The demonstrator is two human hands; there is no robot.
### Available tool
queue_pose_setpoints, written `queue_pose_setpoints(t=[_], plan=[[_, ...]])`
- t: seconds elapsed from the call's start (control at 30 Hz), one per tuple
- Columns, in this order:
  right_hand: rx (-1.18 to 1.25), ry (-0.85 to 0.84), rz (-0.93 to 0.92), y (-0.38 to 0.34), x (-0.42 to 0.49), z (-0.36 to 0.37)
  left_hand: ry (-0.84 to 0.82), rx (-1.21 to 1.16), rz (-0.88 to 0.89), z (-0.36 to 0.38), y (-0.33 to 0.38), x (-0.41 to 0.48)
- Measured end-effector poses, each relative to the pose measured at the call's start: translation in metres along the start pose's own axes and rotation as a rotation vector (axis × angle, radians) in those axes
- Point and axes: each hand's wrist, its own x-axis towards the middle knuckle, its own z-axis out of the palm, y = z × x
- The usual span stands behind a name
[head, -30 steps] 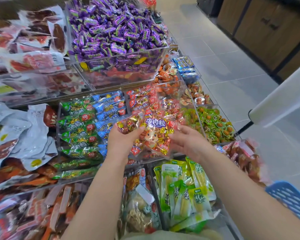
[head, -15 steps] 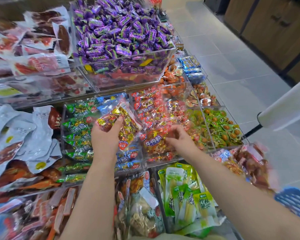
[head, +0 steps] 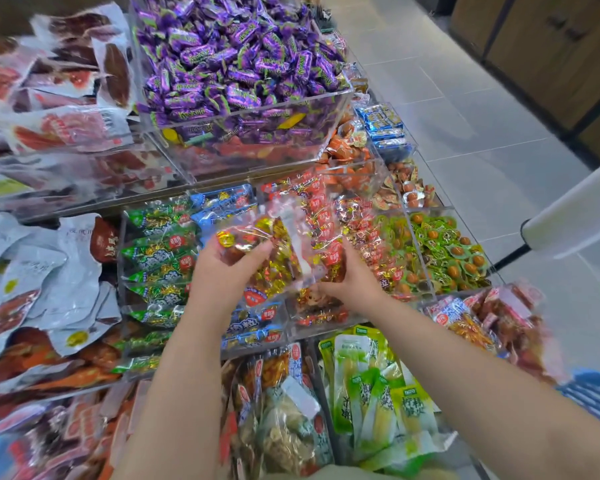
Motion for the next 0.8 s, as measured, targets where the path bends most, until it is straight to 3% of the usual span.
queue_pose_setpoints(t=[0.1, 0.17, 0.27, 0.4, 0.43, 0.53, 0.6, 0.67, 0.73, 0.8], plan=[[0.003, -0.072, -0.006, 0.0, 0.003, -0.012, -0.31, 0.155, -0.031, 0.007, 0.005, 0.004], [0.004, -0.109, -0.014, 0.002, 0.002, -0.021, -0.404, 0.155, -0.066, 0.014, 0.007, 0.005], [0.112, -0.117, 0.03, 0.006, -0.007, -0.037, -0.407, 0.164, -0.071, 0.022, 0.01, 0.004], [0.336, 0.212, -0.073, -0.003, -0.032, -0.059, -0.303, 0.32, -0.114, 0.029, 0.009, 0.006], [0.375, 0.226, -0.117, -0.008, -0.04, -0.064, -0.327, 0.369, -0.102, 0.032, 0.009, 0.007], [0.299, -0.057, -0.183, -0.025, -0.058, -0.069, -0.537, 0.523, 0.015, 0.046, 0.016, 0.006], [0.176, -0.106, -0.214, -0.028, -0.062, -0.068, -0.59, 0.497, 0.072, 0.053, 0.021, 0.004], [0.197, 0.082, -0.246, -0.027, -0.065, -0.07, -0.452, 0.429, 0.062, 0.055, 0.025, 0.003], [0.306, 0.326, -0.248, -0.026, -0.068, -0.072, -0.182, 0.383, 0.077, 0.052, 0.026, 0.004], [0.22, 0.566, -0.398, -0.026, -0.069, -0.072, -0.034, 0.31, -0.016, 0.051, 0.028, 0.003]])
